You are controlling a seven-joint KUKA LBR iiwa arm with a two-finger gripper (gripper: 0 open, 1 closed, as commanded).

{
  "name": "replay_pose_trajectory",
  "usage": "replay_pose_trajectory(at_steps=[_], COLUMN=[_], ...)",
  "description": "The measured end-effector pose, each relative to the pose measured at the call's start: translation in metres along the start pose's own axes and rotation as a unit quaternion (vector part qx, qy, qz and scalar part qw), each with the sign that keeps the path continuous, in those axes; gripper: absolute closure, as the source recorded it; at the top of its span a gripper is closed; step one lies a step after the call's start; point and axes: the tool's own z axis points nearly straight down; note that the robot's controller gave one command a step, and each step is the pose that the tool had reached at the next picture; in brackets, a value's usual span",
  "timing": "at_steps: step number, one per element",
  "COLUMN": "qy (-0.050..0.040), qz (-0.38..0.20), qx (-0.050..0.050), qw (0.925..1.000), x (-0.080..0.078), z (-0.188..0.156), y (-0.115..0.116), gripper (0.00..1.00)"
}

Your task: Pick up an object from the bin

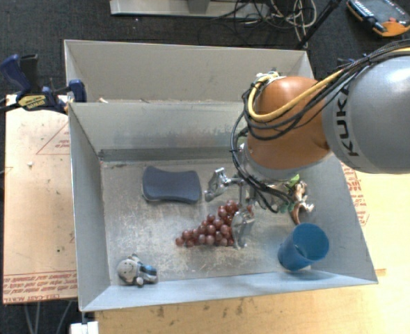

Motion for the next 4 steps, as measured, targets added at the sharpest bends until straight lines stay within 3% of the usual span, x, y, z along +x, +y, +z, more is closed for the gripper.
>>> replay_pose_trajectory(at_steps=[1,2,3,4], qy=[-0.0002,-0.0027,-0.0088,-0.0080], qz=[-0.048,-0.043,-0.051,-0.051], qx=[0.000,0.001,0.000,0.000], qw=[0.9989,0.9991,0.9987,0.9987], x=[0.011,-0.006,-0.006,-0.006], z=[0.019,0.085,0.085,0.085], y=[-0.013,-0.025,-0.042,-0.042], gripper=[0.00,0.00,1.00,1.00])
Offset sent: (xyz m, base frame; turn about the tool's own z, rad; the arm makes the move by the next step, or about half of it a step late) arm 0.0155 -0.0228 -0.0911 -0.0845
